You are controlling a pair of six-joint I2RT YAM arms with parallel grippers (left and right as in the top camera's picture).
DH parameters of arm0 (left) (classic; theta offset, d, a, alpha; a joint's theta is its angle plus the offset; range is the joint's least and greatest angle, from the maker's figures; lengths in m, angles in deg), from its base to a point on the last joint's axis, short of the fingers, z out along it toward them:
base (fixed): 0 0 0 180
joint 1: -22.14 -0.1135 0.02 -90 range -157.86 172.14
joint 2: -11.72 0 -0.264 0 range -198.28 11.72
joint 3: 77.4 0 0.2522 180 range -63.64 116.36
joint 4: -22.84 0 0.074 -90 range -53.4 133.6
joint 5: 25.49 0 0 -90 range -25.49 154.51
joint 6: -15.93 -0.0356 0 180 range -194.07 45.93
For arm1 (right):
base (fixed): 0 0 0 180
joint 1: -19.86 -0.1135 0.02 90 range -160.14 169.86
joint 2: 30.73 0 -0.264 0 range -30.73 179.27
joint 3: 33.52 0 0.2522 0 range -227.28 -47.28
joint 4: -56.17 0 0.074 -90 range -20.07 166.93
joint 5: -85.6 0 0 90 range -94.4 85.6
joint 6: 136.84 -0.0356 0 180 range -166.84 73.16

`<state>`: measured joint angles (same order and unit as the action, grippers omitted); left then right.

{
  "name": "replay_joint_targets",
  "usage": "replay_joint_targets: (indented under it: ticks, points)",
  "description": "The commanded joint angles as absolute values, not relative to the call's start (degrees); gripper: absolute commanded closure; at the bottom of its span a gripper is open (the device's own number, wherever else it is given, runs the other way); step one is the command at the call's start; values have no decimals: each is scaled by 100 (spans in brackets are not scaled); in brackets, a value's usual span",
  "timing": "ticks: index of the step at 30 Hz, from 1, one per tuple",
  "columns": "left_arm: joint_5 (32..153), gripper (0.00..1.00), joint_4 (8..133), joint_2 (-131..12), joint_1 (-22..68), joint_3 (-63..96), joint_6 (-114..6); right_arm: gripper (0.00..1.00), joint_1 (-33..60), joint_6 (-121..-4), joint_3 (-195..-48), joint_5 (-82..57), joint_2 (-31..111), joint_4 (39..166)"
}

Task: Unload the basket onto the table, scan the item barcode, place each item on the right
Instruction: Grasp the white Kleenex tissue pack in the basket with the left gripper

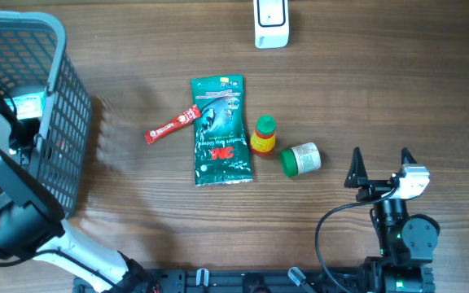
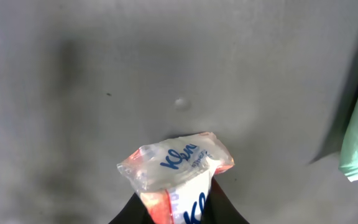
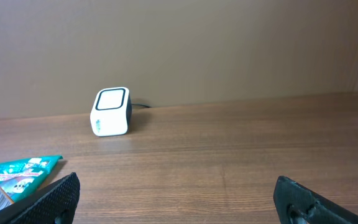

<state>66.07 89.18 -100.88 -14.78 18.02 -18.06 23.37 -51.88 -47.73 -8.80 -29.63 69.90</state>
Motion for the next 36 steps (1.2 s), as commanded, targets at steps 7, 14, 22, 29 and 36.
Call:
replay_joint_targets:
  ticks: [7, 14, 22, 29, 36]
  points:
    - [6476, 83, 8907, -8849, -1527, 2246, -1815, 0, 2346, -5146, -4758, -800, -2976, 6979]
    - [6592, 82, 8668, -7775, -1527, 2307, -1766, 0, 2346, -5146, -4758, -800, -2976, 6979]
    - [7337, 82, 8498, -6921, -1395, 2307, -1773, 0, 2346, -5148, -4758, -800, -2976, 6979]
    - [7534, 85, 8341, -6626, -298, 2307, -2219, 0, 2346, -5146, -4758, -800, -2976, 6979]
    - [7101, 85, 8225, -6617, 972, 2305, -3456, 0, 2346, -5148, -4758, -802, -2976, 6979]
